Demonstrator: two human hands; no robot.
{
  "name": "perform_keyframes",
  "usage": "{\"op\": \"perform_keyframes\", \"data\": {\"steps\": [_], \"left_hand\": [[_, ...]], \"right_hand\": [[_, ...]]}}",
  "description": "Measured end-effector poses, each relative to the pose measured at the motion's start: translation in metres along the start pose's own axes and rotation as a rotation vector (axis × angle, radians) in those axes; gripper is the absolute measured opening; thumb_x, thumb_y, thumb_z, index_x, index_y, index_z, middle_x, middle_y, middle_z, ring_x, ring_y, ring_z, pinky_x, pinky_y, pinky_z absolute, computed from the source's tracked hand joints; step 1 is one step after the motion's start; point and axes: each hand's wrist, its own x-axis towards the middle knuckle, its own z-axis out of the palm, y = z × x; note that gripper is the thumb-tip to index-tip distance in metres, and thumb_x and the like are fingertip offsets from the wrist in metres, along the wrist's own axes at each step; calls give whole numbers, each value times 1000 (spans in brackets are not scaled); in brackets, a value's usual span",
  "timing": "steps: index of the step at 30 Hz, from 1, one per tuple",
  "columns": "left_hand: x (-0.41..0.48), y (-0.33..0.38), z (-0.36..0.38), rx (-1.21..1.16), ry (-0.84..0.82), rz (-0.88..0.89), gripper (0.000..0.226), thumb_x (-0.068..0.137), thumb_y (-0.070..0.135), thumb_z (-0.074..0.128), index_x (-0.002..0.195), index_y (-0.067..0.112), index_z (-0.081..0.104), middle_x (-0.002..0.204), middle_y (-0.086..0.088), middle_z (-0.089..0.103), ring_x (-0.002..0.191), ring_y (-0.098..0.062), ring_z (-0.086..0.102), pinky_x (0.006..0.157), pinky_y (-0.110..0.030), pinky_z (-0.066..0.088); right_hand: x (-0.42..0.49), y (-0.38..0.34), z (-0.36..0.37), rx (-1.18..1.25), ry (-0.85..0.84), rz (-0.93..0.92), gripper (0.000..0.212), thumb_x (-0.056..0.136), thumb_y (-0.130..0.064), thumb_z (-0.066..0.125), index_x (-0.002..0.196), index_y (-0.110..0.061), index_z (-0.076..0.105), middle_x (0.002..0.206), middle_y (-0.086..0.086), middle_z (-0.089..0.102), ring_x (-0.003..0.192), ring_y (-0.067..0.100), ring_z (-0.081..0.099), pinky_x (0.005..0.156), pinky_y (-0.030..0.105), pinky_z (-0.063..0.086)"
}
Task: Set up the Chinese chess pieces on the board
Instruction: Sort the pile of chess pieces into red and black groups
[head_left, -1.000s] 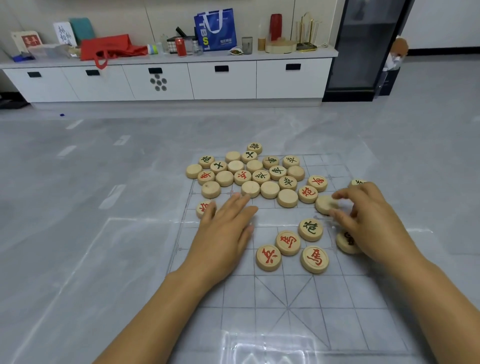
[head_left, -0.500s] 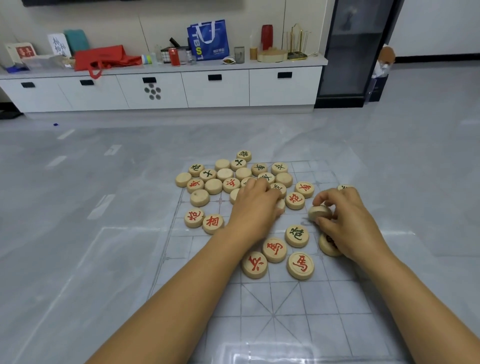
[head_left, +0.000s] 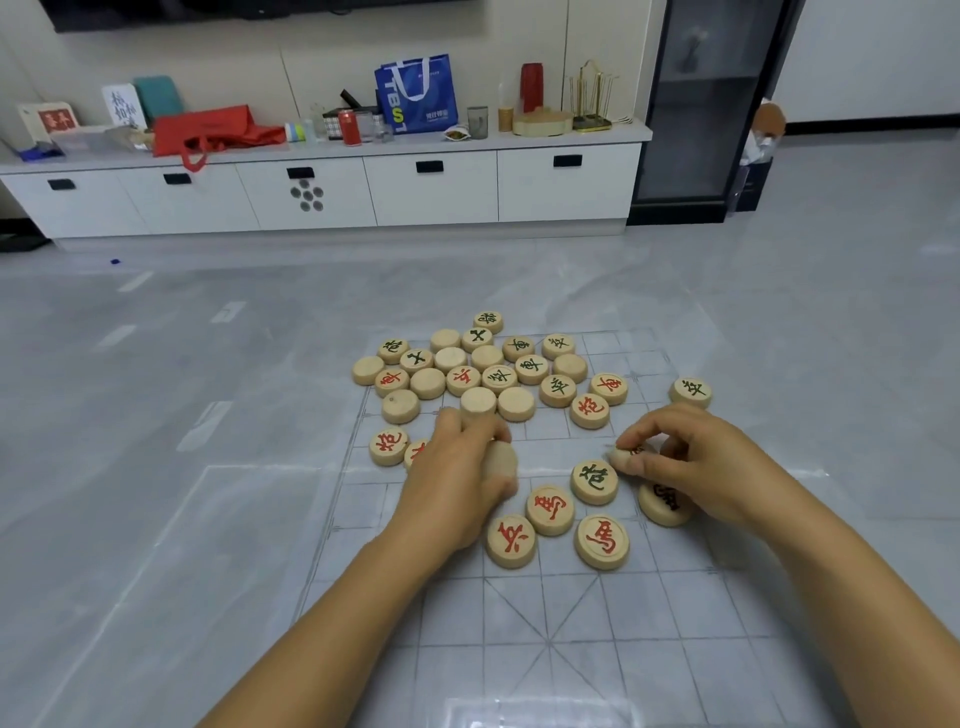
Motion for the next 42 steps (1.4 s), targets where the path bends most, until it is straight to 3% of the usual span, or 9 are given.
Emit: {"op": "perform_keyframes", "data": {"steps": [5,8,13,16,18,21,33,38,42], "left_hand": [[-15,-11,-4,-15,130,93,30,85,11,60,109,25,50,103,11,39,92,-8,42,68,-16,37],[-16,-13,-5,116,172,163,14,88,11,53,99,18,51,99,5,48,85,-13,46,65,-28,43],[-24,-17,-1,370,117,302,6,73,12,53,76,17,53,77,2,62,60,-16,56,40,-25,39],[-26,-7,-1,411,40,243,34,68,3,69,100,14,66,111,-3,68,89,-23,67,63,-31,56],[-22,-5,-7,364,33,211,33,86,7,52,117,13,60,129,-3,57,113,-26,56,89,-35,47],[-13,-8,-15,241,141,193,31,92,14,45,120,16,59,133,-1,53,123,-21,45,99,-32,35],[43,0,17,359,54,219,36,95,31,37,123,17,54,133,-5,48,121,-27,40,94,-35,31],[-17,-6,2,194,-36,265,63,84,48,15,126,25,56,133,1,52,124,-19,42,99,-30,32],[-48,-7,-8,46,-57,214,45,88,34,32,125,22,55,127,9,54,118,-7,43,99,-16,32]], "right_hand": [[2,3,9,-130,61,-62,12,82,-25,65,88,-30,56,92,-13,44,69,7,49,58,15,33],[2,5,9,-125,49,-68,13,83,-24,64,87,-34,55,95,-14,45,70,6,50,59,16,34],[2,3,10,-102,29,-71,14,88,-18,57,90,-31,57,100,-10,46,76,8,53,62,17,39],[2,1,9,-90,43,-76,16,89,-14,52,89,-29,57,99,-9,48,73,8,54,59,17,38],[2,0,11,-65,48,-74,17,90,-12,51,89,-27,58,100,-7,48,73,9,54,60,17,38],[3,0,15,-24,55,-61,19,91,-10,49,89,-26,59,101,-6,48,73,11,53,61,17,37],[6,2,19,131,119,-8,26,92,-8,45,81,-27,60,89,-11,50,68,15,52,51,16,37],[2,-7,17,-56,95,-89,17,90,-15,51,92,-26,62,96,-6,51,76,9,49,63,16,35],[-5,-26,26,-260,115,-226,29,92,-29,46,117,-23,59,115,-9,49,110,12,42,88,22,30]]}}
